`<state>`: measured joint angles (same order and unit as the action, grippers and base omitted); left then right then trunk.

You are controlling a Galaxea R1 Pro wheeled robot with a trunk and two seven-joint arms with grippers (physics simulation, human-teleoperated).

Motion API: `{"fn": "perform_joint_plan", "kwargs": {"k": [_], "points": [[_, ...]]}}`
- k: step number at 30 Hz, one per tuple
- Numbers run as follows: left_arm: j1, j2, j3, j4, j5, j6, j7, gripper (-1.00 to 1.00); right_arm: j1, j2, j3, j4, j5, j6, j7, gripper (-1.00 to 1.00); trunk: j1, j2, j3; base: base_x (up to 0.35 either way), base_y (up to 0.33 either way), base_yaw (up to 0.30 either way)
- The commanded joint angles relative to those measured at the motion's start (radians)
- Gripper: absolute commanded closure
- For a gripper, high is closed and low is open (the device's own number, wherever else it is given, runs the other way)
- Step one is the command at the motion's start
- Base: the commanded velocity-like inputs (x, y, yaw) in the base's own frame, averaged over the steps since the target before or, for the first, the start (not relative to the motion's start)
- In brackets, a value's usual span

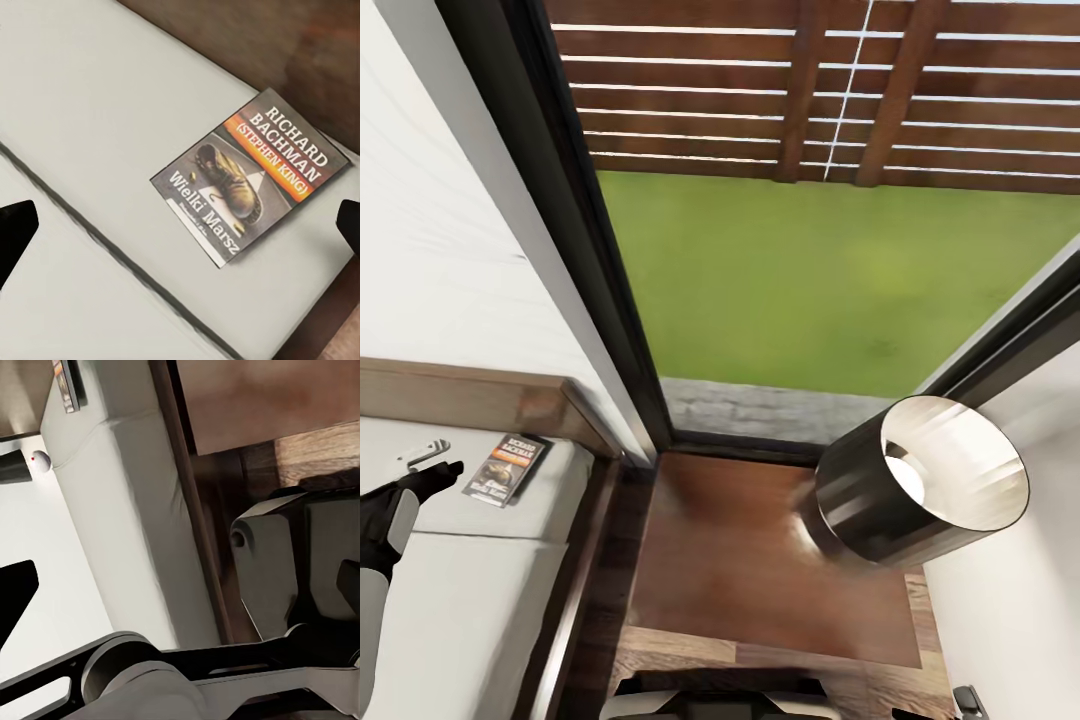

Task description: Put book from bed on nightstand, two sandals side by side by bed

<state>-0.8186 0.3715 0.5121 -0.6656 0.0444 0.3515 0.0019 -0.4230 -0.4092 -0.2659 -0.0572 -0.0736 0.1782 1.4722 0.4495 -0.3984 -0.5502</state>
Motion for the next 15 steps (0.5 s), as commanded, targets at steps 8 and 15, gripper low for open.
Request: {"fn": "perform_joint_plan", "kwargs": {"k": [8, 15], "points": [[-0.001, 0.0, 0.003, 0.0, 0.006, 0.007, 0.0, -1.0, 0.0, 0.0, 0.005, 0.0, -0.008, 0.011, 0.003, -1.0, 0.001, -0.002, -0.001, 0.039, 0.094, 0.0], [-0.001, -0.001, 0.002, 0.0, 0.006, 0.006, 0.0, -1.0, 0.0, 0.0, 0.005, 0.0, -0.008, 0.011, 0.003, -1.0, 0.001, -0.002, -0.001, 0.004, 0.009, 0.0]]}}
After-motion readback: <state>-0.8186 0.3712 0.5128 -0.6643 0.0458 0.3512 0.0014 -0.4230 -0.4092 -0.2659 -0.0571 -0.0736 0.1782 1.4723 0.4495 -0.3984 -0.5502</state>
